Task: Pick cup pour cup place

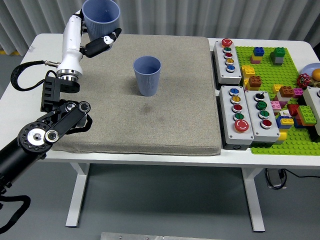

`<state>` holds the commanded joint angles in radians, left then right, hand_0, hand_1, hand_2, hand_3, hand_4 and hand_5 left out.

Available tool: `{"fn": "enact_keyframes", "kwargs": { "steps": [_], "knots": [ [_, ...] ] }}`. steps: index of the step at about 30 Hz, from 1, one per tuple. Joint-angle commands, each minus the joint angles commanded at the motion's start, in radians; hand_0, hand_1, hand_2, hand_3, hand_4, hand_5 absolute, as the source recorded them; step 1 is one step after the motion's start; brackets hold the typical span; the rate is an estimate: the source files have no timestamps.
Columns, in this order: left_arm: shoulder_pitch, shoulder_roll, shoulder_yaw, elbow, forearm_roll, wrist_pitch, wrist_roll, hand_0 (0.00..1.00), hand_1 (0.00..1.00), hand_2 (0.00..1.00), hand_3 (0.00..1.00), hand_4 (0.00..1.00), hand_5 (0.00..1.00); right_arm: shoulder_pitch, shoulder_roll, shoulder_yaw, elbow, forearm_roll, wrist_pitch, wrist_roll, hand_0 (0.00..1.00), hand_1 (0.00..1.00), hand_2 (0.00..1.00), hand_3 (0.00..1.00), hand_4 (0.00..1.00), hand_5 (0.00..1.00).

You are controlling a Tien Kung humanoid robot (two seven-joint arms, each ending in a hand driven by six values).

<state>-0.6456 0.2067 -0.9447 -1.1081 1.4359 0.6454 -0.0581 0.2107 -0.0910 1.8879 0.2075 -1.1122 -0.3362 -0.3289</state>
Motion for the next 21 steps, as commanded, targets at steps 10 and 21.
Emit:
{"fn": "enact_keyframes", "kwargs": {
  "steps": [10, 21],
  "knots": [
    [0.199, -0.028, 0.006, -0.132, 0.011, 0.0, -0.04, 0.436, 0.423, 0.479, 0.504, 0.76, 0.277, -0.002, 0.0, 0.008, -0.001, -0.011, -0.001, 0.002, 0.675, 0.614, 0.566, 0.581, 0.002, 0.168],
    [0.341, -0.025, 0.049, -0.238, 0.042, 0.0, -0.065, 0.44, 0.426, 0.484, 0.505, 0.755, 0.28, -0.004, -0.003, 0.023, 0.0, -0.025, 0.0, -0.004, 0.675, 0.614, 0.565, 0.581, 0.002, 0.17]
  ]
}}
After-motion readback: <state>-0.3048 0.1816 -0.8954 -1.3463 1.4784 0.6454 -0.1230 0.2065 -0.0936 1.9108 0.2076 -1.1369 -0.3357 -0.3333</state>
